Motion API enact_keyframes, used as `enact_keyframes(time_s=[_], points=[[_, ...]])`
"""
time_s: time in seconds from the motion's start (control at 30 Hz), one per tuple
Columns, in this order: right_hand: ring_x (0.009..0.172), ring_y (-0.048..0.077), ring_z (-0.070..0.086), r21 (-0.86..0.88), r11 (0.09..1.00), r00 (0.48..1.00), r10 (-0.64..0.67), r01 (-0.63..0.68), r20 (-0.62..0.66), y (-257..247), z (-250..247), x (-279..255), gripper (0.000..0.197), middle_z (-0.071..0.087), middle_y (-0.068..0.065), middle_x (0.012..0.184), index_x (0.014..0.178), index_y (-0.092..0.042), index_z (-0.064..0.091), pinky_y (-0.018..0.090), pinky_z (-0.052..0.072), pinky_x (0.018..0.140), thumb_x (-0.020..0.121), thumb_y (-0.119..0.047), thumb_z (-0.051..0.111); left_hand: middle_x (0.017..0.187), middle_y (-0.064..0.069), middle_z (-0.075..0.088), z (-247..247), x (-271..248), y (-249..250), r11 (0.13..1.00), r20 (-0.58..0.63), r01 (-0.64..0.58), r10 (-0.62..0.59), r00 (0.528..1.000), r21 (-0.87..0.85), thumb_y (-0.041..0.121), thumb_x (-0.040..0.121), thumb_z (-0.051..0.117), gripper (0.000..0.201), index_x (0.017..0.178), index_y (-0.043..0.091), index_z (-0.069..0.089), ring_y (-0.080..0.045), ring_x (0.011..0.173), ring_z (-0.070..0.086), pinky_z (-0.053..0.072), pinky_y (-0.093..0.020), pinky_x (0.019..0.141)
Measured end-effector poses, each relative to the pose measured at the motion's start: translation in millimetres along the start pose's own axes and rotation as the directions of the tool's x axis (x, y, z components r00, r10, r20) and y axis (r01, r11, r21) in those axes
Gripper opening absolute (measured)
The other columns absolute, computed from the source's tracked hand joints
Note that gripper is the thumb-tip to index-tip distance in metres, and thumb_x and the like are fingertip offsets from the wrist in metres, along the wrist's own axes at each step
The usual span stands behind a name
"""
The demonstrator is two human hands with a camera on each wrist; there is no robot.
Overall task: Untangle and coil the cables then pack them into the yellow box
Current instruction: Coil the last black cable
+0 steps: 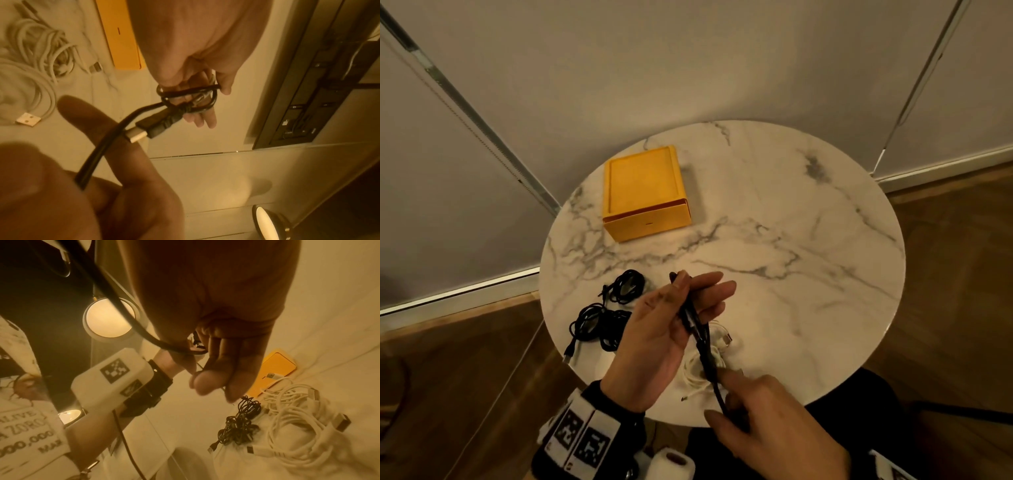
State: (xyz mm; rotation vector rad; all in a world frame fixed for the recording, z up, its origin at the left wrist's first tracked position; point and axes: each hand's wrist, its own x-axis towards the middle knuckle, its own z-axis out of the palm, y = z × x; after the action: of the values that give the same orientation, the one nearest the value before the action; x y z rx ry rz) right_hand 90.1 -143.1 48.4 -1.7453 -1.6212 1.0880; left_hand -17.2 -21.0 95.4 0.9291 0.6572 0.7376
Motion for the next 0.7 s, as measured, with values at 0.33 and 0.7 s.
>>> enact_keyframes(time_s=[0.33,0.7], points=[[0.137,0.023,0.035,-0.207,0.978,0.980,0.005,0.038,0.201,-32,-7,-8,0.043,0.034,0.005,0.152,0.147,-0.037,0.025,0.025,0.027,0.108,0.104,-0.033,0.032,0.052,-0.012,0.061,-1,-1,3,0.906,-0.025,0.094,-0.092,0.995,0.412,0.035,0.089,0.049,0.044,0.091,-0.002,0.073,-0.020,0.045,0.057,0.049,-0.024,0.050],[0.053,0.016,0.060,-0.599,0.748,0.959,-0.224,0.285,0.176,-26,-1,-5,0.024,0.063,-0.006,0.063,0.100,-0.030,0.057,0.023,0.032,0.043,0.078,-0.038,0.064,0.061,-0.005,0.069,-14,-11,-12,0.563,0.242,-0.071,-0.235,0.941,0.823,0.034,0.093,0.058,0.034,0.081,0.003,0.065,-0.011,0.051,0.060,0.048,-0.024,0.055]])
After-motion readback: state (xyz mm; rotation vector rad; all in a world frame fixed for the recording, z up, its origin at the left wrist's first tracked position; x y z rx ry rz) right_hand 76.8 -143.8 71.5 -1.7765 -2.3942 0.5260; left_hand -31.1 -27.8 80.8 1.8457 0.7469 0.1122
